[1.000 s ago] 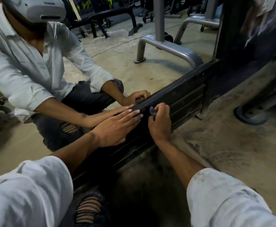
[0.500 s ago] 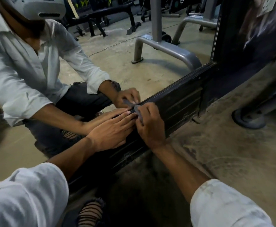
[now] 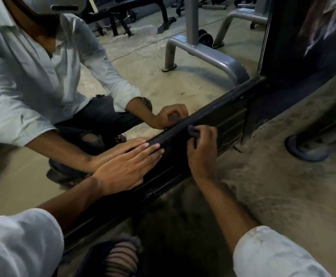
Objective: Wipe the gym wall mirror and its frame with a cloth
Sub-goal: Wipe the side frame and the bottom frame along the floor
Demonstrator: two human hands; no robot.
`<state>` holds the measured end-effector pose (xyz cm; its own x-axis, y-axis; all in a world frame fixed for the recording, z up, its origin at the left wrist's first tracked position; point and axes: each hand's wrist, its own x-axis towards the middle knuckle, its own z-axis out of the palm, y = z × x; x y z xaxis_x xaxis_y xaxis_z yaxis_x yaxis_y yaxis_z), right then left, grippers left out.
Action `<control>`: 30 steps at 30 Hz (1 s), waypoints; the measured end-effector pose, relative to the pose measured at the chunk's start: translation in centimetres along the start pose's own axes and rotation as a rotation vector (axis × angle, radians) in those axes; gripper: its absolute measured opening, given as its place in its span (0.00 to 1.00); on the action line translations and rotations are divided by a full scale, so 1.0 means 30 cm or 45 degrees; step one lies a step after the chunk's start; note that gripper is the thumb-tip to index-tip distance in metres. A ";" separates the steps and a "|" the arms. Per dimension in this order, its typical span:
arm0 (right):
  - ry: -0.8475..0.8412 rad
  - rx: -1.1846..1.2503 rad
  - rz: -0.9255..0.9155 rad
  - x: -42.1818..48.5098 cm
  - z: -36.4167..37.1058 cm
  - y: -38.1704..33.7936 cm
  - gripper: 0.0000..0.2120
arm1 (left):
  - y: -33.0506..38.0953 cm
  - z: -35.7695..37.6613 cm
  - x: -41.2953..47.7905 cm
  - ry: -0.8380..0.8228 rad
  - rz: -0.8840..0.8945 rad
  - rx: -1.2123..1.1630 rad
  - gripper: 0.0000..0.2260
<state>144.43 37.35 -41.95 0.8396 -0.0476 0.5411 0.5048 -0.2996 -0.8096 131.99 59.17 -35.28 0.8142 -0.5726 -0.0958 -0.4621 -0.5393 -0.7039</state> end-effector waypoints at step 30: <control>-0.573 -0.680 -0.524 0.398 -0.183 0.078 0.10 | -0.012 -0.031 0.412 0.134 0.070 -0.161 0.32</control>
<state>154.52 30.85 -36.15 0.6652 0.5196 0.5362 0.7223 -0.6296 -0.2862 141.89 51.71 -35.56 0.7482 -0.6613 -0.0532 -0.5512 -0.5749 -0.6047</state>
